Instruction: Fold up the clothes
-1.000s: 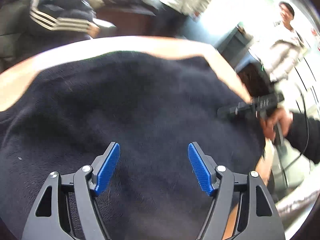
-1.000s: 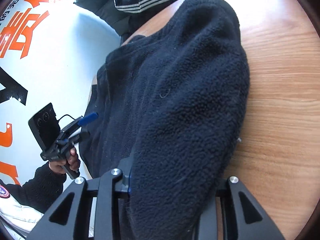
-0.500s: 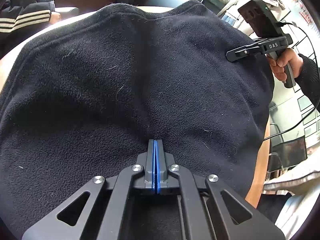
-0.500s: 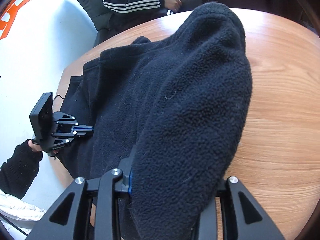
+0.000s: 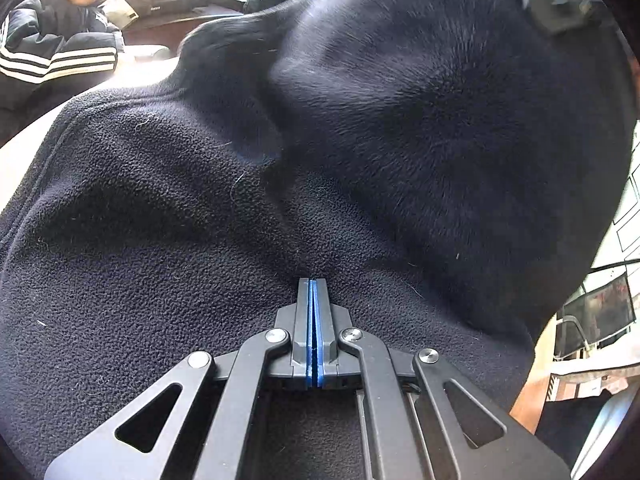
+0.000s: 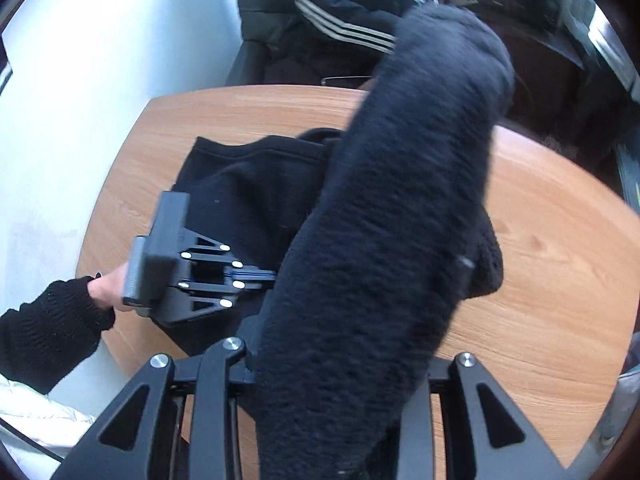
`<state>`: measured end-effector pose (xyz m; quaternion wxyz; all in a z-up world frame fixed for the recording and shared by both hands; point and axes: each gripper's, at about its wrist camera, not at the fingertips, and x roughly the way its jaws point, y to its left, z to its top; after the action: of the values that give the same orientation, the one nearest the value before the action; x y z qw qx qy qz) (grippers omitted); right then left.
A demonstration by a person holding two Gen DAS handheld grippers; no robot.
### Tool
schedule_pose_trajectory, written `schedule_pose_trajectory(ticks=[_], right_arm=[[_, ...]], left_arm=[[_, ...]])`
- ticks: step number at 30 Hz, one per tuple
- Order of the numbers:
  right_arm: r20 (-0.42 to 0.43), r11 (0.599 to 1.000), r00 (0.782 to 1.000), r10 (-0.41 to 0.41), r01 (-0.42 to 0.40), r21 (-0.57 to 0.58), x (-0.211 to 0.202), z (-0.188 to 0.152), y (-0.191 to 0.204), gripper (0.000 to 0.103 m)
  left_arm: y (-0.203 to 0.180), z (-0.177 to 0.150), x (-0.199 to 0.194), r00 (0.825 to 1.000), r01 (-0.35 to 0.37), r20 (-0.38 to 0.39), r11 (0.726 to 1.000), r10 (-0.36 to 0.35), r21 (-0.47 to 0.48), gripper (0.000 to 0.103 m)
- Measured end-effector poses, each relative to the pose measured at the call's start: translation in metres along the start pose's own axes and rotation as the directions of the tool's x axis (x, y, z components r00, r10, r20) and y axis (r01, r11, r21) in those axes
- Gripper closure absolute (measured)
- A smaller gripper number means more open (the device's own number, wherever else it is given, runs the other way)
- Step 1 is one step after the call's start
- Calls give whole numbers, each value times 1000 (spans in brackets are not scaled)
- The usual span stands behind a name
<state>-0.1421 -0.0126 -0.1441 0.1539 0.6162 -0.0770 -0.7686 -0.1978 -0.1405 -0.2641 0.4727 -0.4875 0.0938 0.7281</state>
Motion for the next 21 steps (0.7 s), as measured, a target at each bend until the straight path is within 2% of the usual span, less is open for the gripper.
schedule_pose_trajectory(ticks=[4,8,10,12,14,17,21], right_arm=[[-72,996,994,-79,77,-36,10,20,31,70],[-128,987,978,-162,159,-35,29,34,62,70],[-144,981,970,-194,190,-37,37,39,73,70],[-159,975,963,-220,215,-48,43,44,82,70],[-163,971,958,-238,231,-59,45,47,86,70],[-160,970,956,-244,238,-58,42,50,89,70],[-158,969,956,-246,238,-67,47,55,98,70]], left_arm=[[10,-8,-6,999,27,33,1000,-27,-15,101],[19,-16,-12,997,41,66,999,-39,-31,101],[26,-19,-21,994,73,86,996,-68,-51,101],[35,-24,-32,989,110,113,991,-101,-80,101],[48,-36,-63,972,154,198,980,-128,-124,101],[63,-65,-107,960,125,268,981,-81,-149,100],[88,-103,-106,985,46,174,974,-7,-220,101]])
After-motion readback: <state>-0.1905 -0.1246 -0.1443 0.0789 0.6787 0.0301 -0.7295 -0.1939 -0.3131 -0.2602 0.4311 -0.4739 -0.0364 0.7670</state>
